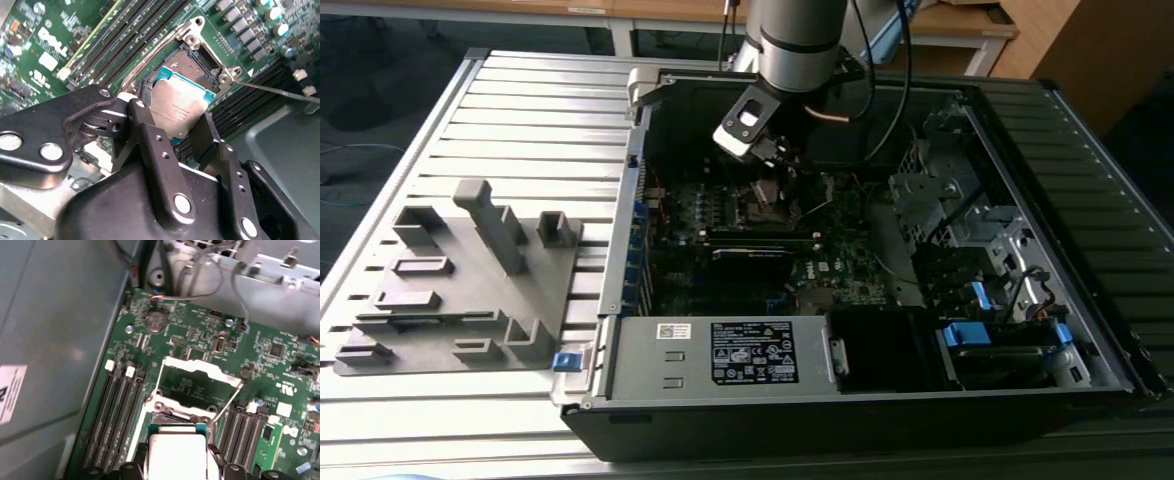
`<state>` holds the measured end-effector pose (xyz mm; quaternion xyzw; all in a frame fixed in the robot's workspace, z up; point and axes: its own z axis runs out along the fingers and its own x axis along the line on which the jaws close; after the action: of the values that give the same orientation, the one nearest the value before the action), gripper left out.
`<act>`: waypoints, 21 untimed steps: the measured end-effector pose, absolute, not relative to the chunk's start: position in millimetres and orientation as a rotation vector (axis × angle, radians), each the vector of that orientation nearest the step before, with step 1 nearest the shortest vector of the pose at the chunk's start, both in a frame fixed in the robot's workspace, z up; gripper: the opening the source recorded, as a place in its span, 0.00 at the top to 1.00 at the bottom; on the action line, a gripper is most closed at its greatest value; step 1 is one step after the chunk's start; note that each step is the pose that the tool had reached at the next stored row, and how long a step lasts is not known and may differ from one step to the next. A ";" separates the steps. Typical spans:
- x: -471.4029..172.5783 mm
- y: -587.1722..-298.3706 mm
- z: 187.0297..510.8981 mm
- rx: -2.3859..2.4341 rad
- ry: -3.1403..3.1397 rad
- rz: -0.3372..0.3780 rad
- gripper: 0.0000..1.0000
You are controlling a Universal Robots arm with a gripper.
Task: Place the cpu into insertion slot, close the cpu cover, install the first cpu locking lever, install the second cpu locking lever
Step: 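Place the cpu into insertion slot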
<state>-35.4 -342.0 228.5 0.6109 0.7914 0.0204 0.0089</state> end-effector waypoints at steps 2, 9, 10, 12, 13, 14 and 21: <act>-35.4 -342.0 228.2 1.954 2.435 0.063 0.46; -35.4 -342.0 227.1 2.103 2.304 0.061 0.46; -35.4 -342.0 227.0 2.124 2.285 0.061 0.46; -35.4 -342.0 226.7 2.164 2.246 0.060 0.46; -35.4 -342.0 226.6 2.184 2.226 0.060 0.46; -35.4 -342.0 226.4 2.204 2.206 0.059 0.46; -35.4 -342.0 226.3 2.227 2.182 0.059 0.46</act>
<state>-35.4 -342.0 226.3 0.7140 0.6998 0.0190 0.0116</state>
